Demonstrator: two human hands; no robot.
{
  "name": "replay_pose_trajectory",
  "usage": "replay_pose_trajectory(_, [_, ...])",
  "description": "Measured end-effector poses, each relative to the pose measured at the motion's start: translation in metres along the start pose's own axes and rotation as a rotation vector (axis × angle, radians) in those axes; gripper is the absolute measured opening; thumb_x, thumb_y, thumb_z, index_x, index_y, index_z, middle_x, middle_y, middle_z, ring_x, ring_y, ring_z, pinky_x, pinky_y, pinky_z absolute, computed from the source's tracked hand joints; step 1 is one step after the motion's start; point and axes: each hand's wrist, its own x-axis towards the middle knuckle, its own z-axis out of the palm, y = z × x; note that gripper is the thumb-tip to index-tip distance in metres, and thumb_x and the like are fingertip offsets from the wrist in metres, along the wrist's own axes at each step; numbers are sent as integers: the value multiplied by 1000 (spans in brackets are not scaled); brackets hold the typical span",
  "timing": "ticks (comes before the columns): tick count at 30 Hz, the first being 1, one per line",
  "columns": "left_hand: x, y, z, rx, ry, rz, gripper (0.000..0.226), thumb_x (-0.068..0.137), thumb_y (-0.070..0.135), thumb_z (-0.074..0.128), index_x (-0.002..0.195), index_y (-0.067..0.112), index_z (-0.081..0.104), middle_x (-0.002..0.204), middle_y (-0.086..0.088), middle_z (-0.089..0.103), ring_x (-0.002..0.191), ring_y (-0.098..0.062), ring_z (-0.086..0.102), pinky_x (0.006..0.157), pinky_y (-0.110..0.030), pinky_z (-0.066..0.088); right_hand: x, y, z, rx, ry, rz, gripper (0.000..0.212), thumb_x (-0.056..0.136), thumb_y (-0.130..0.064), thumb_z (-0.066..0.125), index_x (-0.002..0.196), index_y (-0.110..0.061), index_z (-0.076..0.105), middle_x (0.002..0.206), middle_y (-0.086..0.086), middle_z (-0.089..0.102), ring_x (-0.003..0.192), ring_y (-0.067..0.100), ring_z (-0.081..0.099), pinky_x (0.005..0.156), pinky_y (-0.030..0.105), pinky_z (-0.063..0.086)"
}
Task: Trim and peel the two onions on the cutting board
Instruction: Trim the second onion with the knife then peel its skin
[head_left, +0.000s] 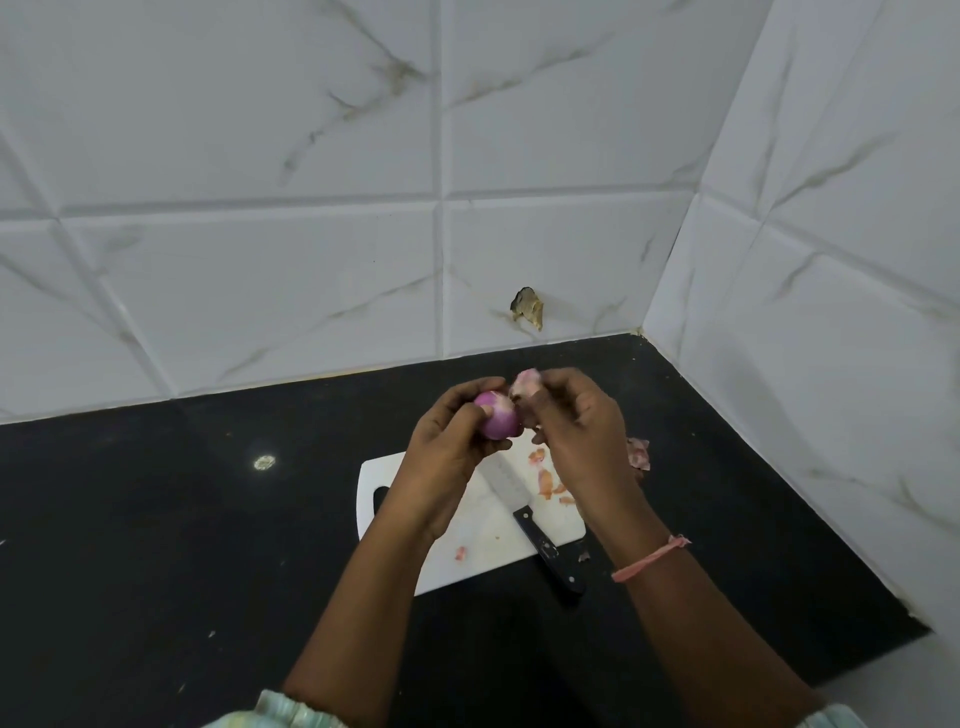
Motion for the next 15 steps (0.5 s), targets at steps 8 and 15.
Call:
replay_pose_trajectory(8, [-3, 7, 6, -354, 5, -243, 39, 103, 24, 50, 134, 2, 53, 121, -25, 68, 104, -40, 71, 89, -39, 59, 11, 31, -17, -139, 138, 167, 21, 98, -12, 56, 113, -16, 70, 90, 2, 73, 63, 6, 65, 57, 17, 54])
replay_pose_trajectory(15, [-4, 5, 10, -389, 5, -364, 69, 85, 46, 54, 131, -5, 50, 111, -30, 70, 93, -35, 75, 78, -33, 63, 3, 24, -23, -190, 255, -133, 10, 89, -16, 70, 96, -20, 64, 88, -13, 65, 82, 2, 64, 70, 13, 51])
